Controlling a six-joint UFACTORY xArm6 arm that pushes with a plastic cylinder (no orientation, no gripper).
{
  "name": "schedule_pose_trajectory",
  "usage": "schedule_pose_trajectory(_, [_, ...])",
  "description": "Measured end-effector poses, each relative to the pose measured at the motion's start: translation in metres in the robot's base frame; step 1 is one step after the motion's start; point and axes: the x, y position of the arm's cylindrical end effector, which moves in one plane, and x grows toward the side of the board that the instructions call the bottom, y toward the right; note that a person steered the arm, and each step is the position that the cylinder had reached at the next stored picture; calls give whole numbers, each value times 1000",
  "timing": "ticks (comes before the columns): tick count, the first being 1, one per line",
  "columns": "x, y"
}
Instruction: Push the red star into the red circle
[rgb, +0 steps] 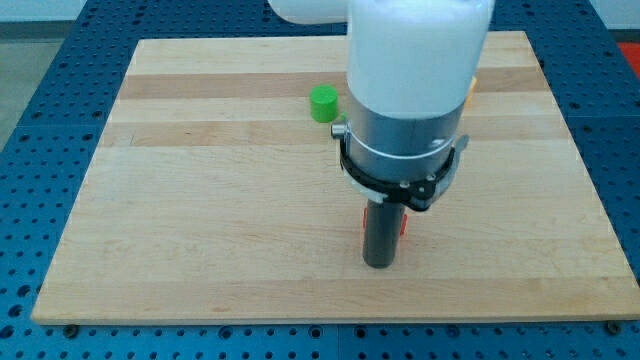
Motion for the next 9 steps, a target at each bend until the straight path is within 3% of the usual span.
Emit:
schedule_pose_trajectory(3, [-71,-11])
schedule_pose_trajectory(4, [-70,-37])
schedule_pose_trajectory(5, [-39,-34])
schedule_pose_trajectory(7, [-33,94])
schedule_pose_trajectory(8, [-70,125])
schedule_pose_trajectory(9, [-110,119])
